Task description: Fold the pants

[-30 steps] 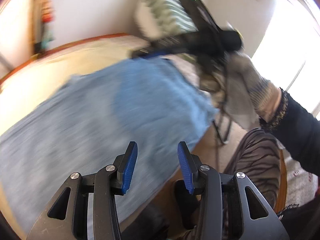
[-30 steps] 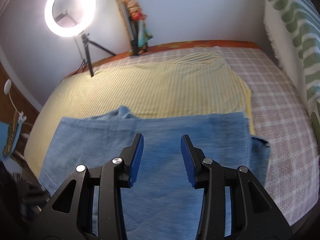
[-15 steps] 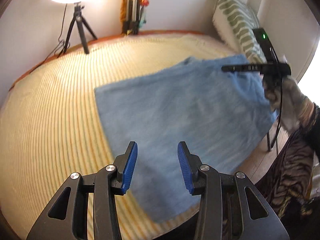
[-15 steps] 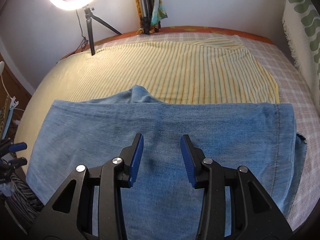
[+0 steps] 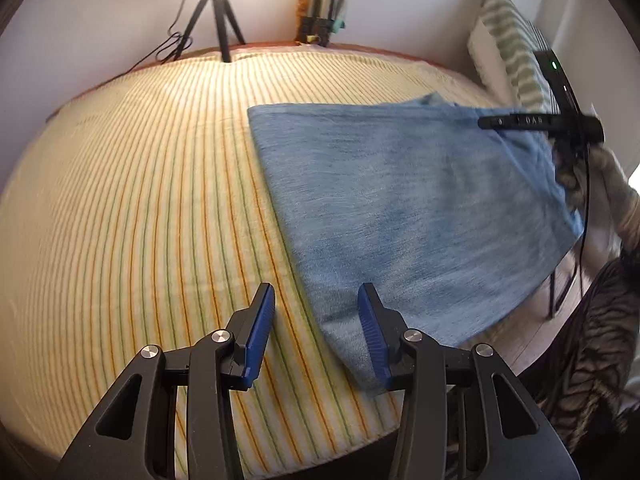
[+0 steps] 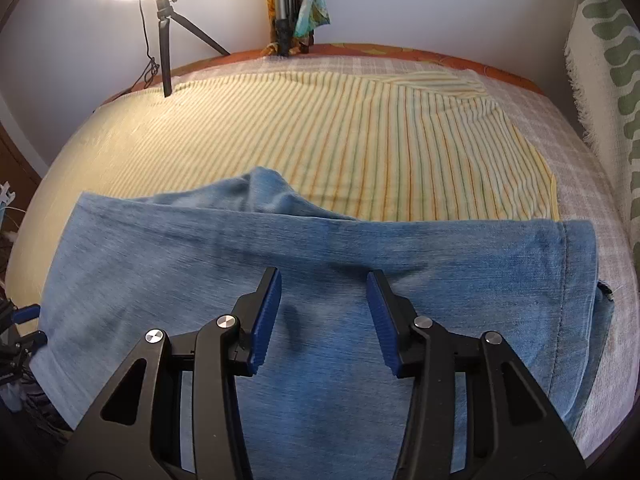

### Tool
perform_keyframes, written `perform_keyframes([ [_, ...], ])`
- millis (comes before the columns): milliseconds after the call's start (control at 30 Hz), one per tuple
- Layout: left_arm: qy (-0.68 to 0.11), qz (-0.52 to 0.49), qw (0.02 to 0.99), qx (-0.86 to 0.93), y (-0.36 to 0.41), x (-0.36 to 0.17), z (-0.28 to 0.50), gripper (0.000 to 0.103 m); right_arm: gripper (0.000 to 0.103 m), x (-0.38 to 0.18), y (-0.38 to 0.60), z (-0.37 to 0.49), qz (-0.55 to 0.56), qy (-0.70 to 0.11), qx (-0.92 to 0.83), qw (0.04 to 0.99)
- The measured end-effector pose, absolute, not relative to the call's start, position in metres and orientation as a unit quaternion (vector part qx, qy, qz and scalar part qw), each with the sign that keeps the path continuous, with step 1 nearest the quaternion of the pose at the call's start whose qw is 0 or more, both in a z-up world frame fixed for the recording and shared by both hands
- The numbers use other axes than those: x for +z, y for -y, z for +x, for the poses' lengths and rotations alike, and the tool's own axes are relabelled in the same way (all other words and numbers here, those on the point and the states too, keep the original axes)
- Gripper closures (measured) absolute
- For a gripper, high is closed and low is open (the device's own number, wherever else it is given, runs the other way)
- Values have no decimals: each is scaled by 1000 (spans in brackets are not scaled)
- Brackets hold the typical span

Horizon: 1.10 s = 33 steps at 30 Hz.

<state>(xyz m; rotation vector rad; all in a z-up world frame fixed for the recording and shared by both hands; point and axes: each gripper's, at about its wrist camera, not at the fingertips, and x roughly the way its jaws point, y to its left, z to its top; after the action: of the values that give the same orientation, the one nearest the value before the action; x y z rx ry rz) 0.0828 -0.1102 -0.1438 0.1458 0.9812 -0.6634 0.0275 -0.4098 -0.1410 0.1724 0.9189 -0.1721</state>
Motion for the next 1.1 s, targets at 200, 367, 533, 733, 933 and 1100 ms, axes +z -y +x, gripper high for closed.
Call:
perform_keyframes([
  [200, -476, -9, 821, -316, 94, -150, 85, 60, 41, -115, 365, 33, 76, -431, -44, 898],
  [367, -470, -22, 816, -337, 97, -150, 81, 62, 38, -106, 307, 59, 101, -458, 32, 883],
  [533, -458, -31, 814, -356, 100, -150, 76, 63, 38, -113, 252, 94, 110, -494, 71, 860],
  [733, -450, -39, 811, -371, 98, -148, 71, 63, 38, -120, 200, 129, 82, -524, 87, 844],
  [933, -446, -48, 809, -380, 94, -146, 66, 63, 38, -127, 174, 152, 77, -549, 81, 829],
  [1100, -441, -60, 807, -389, 90, -144, 59, 63, 38, -140, 155, 161, 67, -572, 74, 814],
])
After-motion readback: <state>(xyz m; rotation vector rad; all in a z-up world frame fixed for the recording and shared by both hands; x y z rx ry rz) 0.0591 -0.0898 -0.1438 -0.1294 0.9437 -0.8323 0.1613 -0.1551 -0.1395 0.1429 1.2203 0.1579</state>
